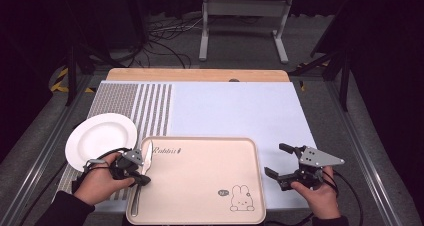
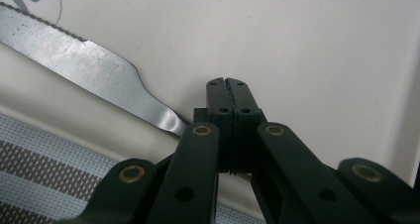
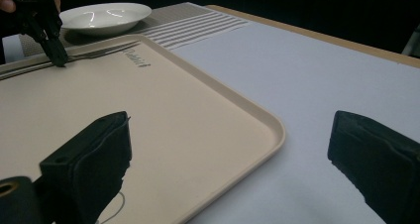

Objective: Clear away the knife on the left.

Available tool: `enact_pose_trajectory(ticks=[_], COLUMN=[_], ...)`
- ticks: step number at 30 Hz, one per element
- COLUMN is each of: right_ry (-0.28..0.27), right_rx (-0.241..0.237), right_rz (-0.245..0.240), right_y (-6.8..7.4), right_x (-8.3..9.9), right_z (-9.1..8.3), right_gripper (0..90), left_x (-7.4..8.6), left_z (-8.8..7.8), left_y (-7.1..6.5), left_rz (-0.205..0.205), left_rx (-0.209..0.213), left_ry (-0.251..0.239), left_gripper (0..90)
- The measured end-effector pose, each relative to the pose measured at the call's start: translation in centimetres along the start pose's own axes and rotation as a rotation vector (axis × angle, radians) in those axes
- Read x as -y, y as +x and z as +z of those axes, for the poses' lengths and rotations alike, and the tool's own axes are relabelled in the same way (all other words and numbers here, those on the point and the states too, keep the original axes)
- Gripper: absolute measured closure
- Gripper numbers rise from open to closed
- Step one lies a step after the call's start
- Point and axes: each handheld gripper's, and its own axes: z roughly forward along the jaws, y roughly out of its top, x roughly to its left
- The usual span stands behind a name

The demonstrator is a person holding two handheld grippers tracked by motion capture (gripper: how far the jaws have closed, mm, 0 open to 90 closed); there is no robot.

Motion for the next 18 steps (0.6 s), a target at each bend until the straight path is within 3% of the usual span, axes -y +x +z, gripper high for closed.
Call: enact_pose_trajectory(ticks=[7,10,12,18], right_ry=[-0.004,-0.002,-0.001,-0.004], right_rx=[0.007,0.007,0.004,0.001], right_rz=[0.000,0.000,0.001,0.002], right_y=[0.0,0.0,0.0,0.1], right_x=[-0.1,-0.1,0.0,0.0], right_z=[-0.1,-0.1,-0.1,0.0], right_gripper=[4.0,4.0,4.0,4.0], left_x=[-0.1,-0.3,-0.4,-0.7], left_z=[-0.3,-0.8,-1.2,-1.9], left_y=[-0.1,-0.4,-0.6,-1.0], left_rz=[0.014,0.020,0.027,0.051], left_rx=[-0.001,-0.004,-0.023,-0.080], left_ry=[-0.039,-0.061,-0.089,-0.192], left_gripper=[89.3,79.7,70.9,28.0])
